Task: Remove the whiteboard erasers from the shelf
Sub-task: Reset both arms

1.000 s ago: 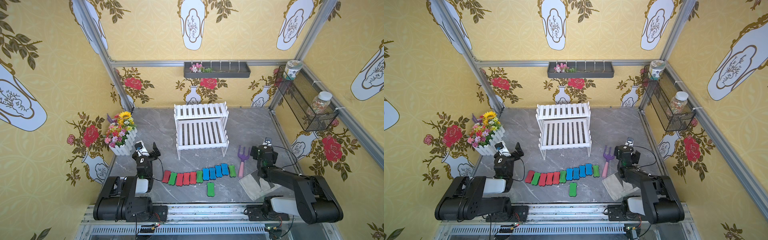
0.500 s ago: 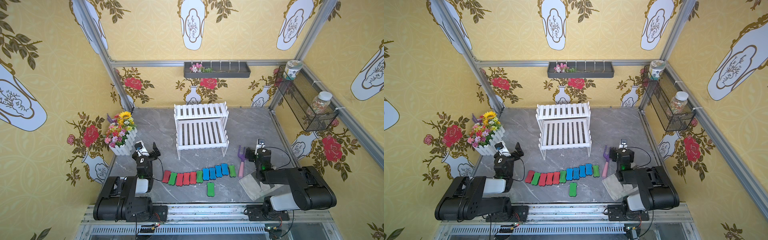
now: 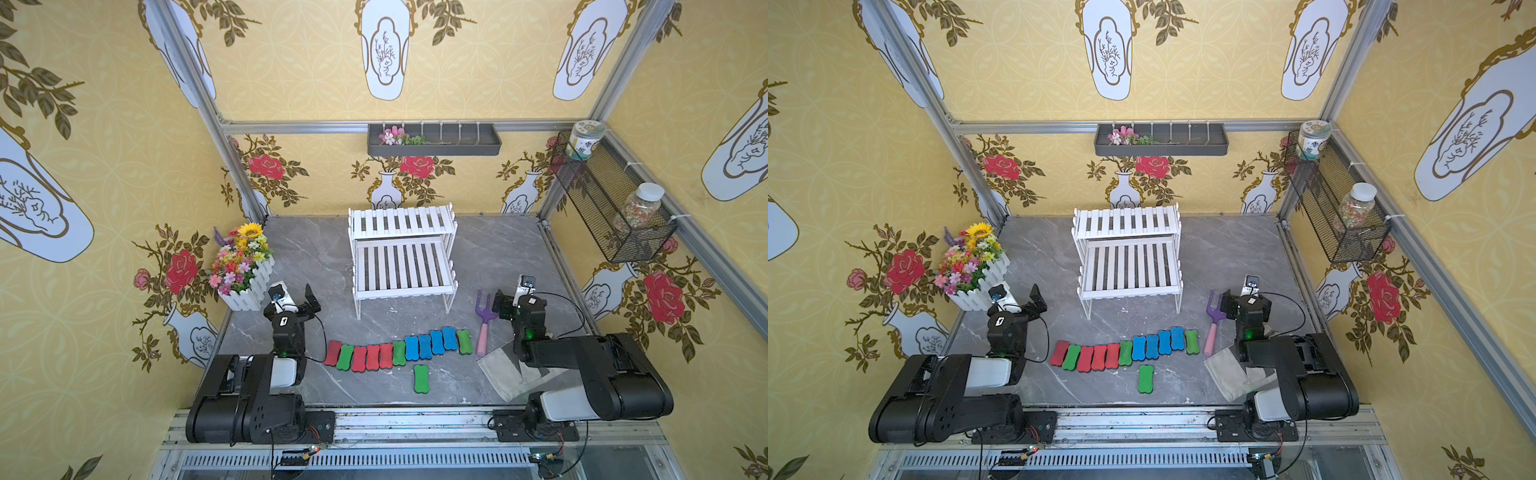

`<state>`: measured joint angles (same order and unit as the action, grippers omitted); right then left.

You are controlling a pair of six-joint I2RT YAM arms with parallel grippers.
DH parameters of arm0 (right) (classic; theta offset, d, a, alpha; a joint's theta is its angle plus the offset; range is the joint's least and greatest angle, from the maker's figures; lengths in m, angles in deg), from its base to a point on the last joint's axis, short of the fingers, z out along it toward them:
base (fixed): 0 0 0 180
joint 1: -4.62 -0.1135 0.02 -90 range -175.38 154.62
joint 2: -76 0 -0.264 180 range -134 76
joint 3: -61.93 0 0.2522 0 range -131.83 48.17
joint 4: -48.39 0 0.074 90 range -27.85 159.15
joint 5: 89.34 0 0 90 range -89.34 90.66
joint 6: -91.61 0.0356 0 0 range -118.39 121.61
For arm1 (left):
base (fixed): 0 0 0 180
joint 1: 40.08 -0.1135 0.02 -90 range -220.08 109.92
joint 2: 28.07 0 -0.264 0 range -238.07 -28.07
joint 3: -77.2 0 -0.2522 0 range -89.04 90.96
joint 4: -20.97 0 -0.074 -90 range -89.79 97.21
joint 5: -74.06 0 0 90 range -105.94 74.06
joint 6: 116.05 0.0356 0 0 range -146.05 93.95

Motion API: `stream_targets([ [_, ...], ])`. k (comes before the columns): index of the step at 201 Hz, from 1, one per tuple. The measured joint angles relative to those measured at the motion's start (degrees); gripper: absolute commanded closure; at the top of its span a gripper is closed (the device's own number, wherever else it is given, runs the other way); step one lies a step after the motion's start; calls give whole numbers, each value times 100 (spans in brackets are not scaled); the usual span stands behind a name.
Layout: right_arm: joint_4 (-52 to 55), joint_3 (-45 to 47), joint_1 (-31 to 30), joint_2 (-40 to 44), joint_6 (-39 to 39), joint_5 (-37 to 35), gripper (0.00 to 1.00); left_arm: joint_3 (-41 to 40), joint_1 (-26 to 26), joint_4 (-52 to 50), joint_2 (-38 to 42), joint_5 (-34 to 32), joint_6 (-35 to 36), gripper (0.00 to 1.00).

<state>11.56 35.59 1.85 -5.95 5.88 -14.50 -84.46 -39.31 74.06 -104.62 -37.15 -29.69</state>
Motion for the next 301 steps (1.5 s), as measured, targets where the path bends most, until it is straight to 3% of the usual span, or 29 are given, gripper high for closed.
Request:
stream_targets([
  [301,-33,-2,-44,-15,-22,-28,3,-52,0,74,48,-2,2,0],
])
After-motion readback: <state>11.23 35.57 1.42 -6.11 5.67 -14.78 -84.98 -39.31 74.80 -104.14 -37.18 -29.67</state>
